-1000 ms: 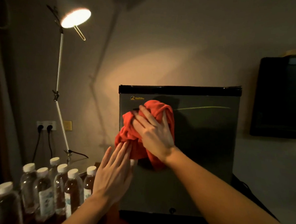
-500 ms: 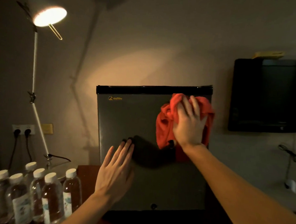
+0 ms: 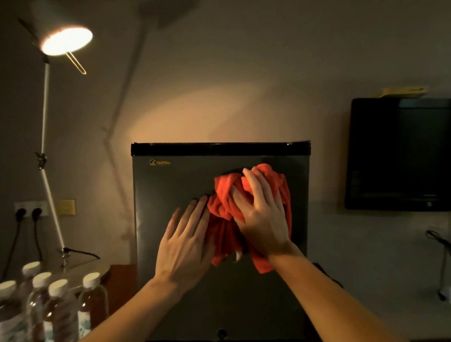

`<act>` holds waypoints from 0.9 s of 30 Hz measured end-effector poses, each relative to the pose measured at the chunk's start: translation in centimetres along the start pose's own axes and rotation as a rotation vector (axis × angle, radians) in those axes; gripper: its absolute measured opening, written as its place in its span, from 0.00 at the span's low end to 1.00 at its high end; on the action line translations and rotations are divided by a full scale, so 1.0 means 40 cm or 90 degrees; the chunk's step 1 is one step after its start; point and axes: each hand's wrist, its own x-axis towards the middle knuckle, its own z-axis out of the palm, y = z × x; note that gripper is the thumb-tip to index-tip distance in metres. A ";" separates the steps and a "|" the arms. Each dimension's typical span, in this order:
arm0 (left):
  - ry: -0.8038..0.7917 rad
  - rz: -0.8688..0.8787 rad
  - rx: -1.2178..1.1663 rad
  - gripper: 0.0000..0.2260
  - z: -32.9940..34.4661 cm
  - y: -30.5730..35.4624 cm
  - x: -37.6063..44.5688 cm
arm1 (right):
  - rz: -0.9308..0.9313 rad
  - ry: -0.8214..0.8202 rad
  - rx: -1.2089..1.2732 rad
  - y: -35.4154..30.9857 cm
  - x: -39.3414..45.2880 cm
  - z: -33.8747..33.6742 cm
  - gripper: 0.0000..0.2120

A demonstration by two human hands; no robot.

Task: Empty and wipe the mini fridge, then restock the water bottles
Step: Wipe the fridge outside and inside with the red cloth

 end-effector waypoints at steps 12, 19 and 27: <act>0.089 0.002 -0.037 0.27 -0.020 0.002 0.145 | 0.021 0.103 0.098 0.041 0.089 -0.020 0.23; 0.053 0.055 -0.053 0.23 -0.146 -0.050 0.295 | 0.069 0.111 0.139 0.115 0.265 -0.117 0.24; -0.011 -0.019 -0.062 0.23 -0.256 -0.117 0.419 | 0.155 -0.141 0.172 0.136 0.446 -0.166 0.26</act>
